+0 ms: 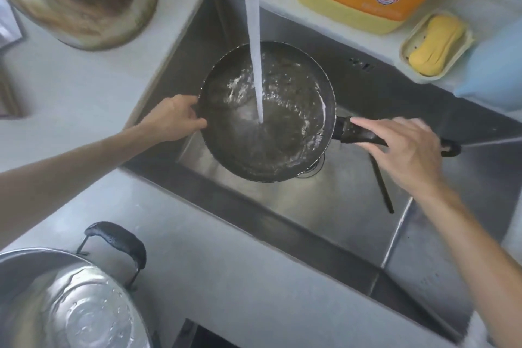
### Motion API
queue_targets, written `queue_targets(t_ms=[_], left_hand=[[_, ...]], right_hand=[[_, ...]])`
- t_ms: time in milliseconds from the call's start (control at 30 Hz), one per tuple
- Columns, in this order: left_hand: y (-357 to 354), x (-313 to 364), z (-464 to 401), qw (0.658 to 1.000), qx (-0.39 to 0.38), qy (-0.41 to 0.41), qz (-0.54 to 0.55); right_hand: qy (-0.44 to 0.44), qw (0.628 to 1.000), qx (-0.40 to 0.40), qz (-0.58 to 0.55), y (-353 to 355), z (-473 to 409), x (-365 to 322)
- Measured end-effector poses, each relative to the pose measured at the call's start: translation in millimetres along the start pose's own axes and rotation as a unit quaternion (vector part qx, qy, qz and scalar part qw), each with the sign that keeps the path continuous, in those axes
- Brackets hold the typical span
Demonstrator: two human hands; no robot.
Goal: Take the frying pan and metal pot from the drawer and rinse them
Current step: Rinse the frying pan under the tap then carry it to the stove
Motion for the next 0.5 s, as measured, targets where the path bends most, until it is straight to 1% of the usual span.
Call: queue_targets(t_ms=[100, 167, 267, 333, 367, 433, 500], left_hand=[[-7.6, 0.1, -8.7, 0.999, 0.005, -0.006, 0.038], [-9.0, 1.2, -9.0, 0.997, 0.022, -0.011, 0.077], [-5.2, 3.9, -5.3, 0.989, 0.069, -0.018, 0.131], [0.3, 6.1, -5.7, 0.985, 0.101, -0.027, 0.138], [3.6, 8.5, -5.7, 0.983, 0.112, -0.034, 0.142], [10.4, 11.7, -5.8, 0.977, 0.137, -0.053, 0.155], [19.1, 14.3, -4.5, 0.969, 0.171, -0.068, 0.163]], right_hand=[[-0.001, 0.997, 0.075, 0.034, 14.1, 7.5, 1.0], [-0.022, 0.995, 0.085, 0.048, 15.2, 10.5, 3.7], [-0.091, 0.994, 0.043, 0.032, 11.1, 6.2, 9.8], [-0.143, 0.990, 0.011, -0.005, 10.3, 0.5, 14.9], [-0.152, 0.988, -0.004, -0.022, 9.3, -2.3, 16.5], [-0.126, 0.990, -0.041, -0.039, 6.1, -7.8, 15.6], [-0.102, 0.989, -0.100, -0.037, -1.5, -10.5, 19.1]])
Point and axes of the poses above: each hand's wrist, its own z-axis away from the middle knuckle, its own y-axis out of the back of the hand, x = y × z, the point moved 10 cm from there along -z, towards the middle knuckle, and after that the axes turned 4 degrees about z, right-handed, at the moved point
